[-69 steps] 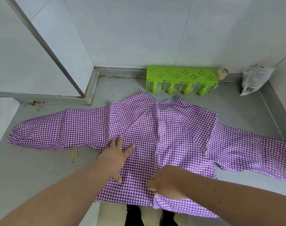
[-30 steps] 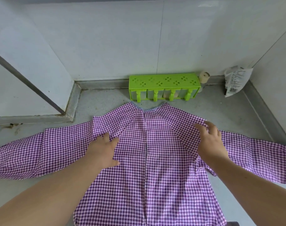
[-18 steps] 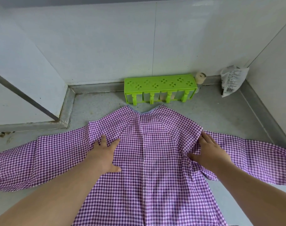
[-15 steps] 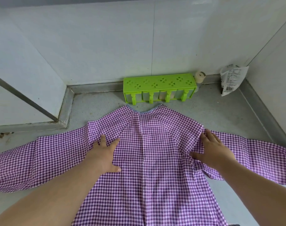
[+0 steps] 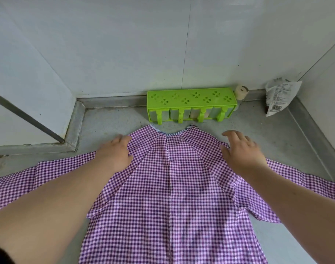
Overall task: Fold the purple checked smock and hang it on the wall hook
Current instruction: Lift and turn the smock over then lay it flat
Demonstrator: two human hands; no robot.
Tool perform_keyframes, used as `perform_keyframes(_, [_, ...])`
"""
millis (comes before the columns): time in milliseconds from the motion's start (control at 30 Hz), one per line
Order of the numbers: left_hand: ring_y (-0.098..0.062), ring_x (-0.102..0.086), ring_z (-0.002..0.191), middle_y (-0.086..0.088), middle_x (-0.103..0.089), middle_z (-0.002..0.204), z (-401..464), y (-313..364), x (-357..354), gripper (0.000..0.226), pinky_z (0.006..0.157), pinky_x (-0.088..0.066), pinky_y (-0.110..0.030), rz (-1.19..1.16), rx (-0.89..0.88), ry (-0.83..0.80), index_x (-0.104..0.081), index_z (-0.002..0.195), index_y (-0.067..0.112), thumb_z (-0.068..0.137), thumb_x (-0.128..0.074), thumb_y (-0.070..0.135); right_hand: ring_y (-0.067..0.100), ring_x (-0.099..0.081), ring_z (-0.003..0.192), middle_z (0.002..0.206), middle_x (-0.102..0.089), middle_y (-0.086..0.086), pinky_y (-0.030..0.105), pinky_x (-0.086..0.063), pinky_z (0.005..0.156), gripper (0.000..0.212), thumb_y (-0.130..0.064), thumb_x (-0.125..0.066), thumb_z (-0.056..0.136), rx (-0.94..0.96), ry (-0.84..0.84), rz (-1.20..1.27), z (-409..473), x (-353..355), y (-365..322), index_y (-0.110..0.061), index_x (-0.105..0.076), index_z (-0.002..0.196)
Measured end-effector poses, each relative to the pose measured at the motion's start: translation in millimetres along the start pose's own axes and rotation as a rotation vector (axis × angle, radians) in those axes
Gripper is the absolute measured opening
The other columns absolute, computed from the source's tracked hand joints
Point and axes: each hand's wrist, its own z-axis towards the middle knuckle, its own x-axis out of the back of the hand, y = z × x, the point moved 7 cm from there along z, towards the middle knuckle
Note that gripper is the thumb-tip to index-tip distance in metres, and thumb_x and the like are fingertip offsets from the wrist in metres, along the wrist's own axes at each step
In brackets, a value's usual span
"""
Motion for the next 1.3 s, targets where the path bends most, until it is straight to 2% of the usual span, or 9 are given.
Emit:
perform_keyframes(167, [-0.03, -0.052, 0.138, -0.005, -0.057, 0.15, 23, -13, 6, 0.062, 0.118, -0.037, -0.05, -0.004, 0.056, 0.03, -0.042, 0.153, 0.029, 0.098, -0.063, 0.049, 0.031, -0.042, 0.143, 0.148, -0.057, 0.009, 0.048, -0.031, 0.116, 0.067, -0.043, -0.054, 0.1, -0.141, -0.232, -0.177, 28, -24, -5, -0.026, -0.028, 0.159])
perform_keyframes(267, [-0.025, -0.061, 0.115, -0.002, -0.068, 0.122, 22, -12, 10, 0.031, 0.108, -0.043, -0.046, 0.071, 0.062, 0.022, -0.061, 0.122, 0.024, 0.102, -0.055, 0.048, 0.03, -0.05, 0.129, 0.13, -0.066, 0.008, 0.046, -0.036, 0.108, 0.045, -0.029, -0.052, 0.099, -0.159, -0.231, -0.222, 31, -26, -1, -0.026, -0.05, 0.145])
perform_keyframes(333, [-0.022, -0.061, 0.102, 0.001, -0.066, 0.107, 19, -13, 13, 0.03, 0.101, -0.048, -0.045, 0.079, 0.06, 0.03, -0.065, 0.112, 0.023, 0.104, -0.05, 0.048, 0.029, -0.053, 0.118, 0.111, -0.066, 0.005, 0.045, -0.041, 0.103, 0.033, -0.026, -0.047, 0.099, -0.15, -0.243, -0.25, 27, -21, 0, -0.025, -0.062, 0.128])
perform_keyframes(433, [-0.02, -0.063, 0.091, 0.001, -0.064, 0.098, 16, -20, 17, 0.03, 0.091, -0.054, -0.042, -0.02, 0.083, 0.047, -0.062, 0.113, 0.019, 0.107, -0.045, 0.044, 0.029, -0.057, 0.106, 0.091, -0.048, 0.002, 0.042, -0.053, 0.095, 0.027, -0.027, -0.046, 0.101, -0.185, -0.232, -0.142, 16, -9, 2, -0.021, -0.065, 0.119])
perform_keyframes(600, [-0.015, -0.06, 0.078, 0.001, -0.061, 0.09, -11, -21, 48, 0.026, 0.061, -0.041, -0.032, -0.134, 0.064, 0.116, -0.054, 0.119, 0.017, 0.111, -0.042, 0.038, 0.018, -0.063, 0.076, 0.086, -0.063, -0.002, 0.034, -0.058, 0.066, 0.019, -0.026, -0.045, 0.1, -0.171, -0.191, -0.033, 3, 17, 5, -0.024, -0.063, 0.105])
perform_keyframes(800, [-0.017, -0.061, 0.078, 0.001, -0.061, 0.089, -58, -7, 103, 0.019, 0.061, -0.041, -0.032, -0.134, 0.009, 0.199, -0.051, 0.113, 0.023, 0.112, -0.041, 0.039, 0.015, -0.063, 0.078, 0.088, -0.065, -0.005, 0.035, -0.057, 0.073, 0.02, -0.028, -0.043, 0.104, -0.096, -0.166, 0.045, -20, 63, -5, -0.024, -0.062, 0.108])
perform_keyframes(1067, [-0.022, -0.064, 0.081, -0.008, -0.067, 0.094, -134, 8, 160, 0.03, 0.066, -0.048, -0.034, -0.256, 0.037, 0.213, -0.06, 0.098, 0.014, 0.109, -0.043, 0.036, 0.018, -0.064, 0.074, 0.09, -0.062, 0.0, 0.032, -0.047, 0.059, 0.024, -0.011, -0.049, 0.098, -0.002, -0.03, 0.305, -53, 137, -14, -0.022, -0.041, 0.119])
perform_keyframes(1167, [-0.023, -0.064, 0.076, -0.009, -0.068, 0.09, -162, 13, 176, 0.033, 0.064, -0.048, -0.035, -0.297, 0.059, 0.222, -0.062, 0.093, 0.009, 0.108, -0.045, 0.032, 0.018, -0.066, 0.075, 0.093, -0.066, 0.0, 0.036, -0.055, 0.061, 0.012, -0.012, -0.049, 0.098, 0.091, -0.041, 0.287, -66, 155, -23, -0.021, -0.052, 0.106])
perform_keyframes(1300, [-0.021, -0.057, 0.073, -0.009, -0.062, 0.086, -199, 14, 195, 0.03, 0.063, -0.041, -0.032, -0.372, 0.081, 0.185, -0.063, 0.09, 0.007, 0.106, -0.048, 0.028, 0.018, -0.067, 0.075, 0.095, -0.07, 0.001, 0.033, -0.057, 0.059, 0.026, -0.008, -0.047, 0.095, 0.116, -0.071, 0.28, -89, 176, -31, -0.026, -0.066, 0.094])
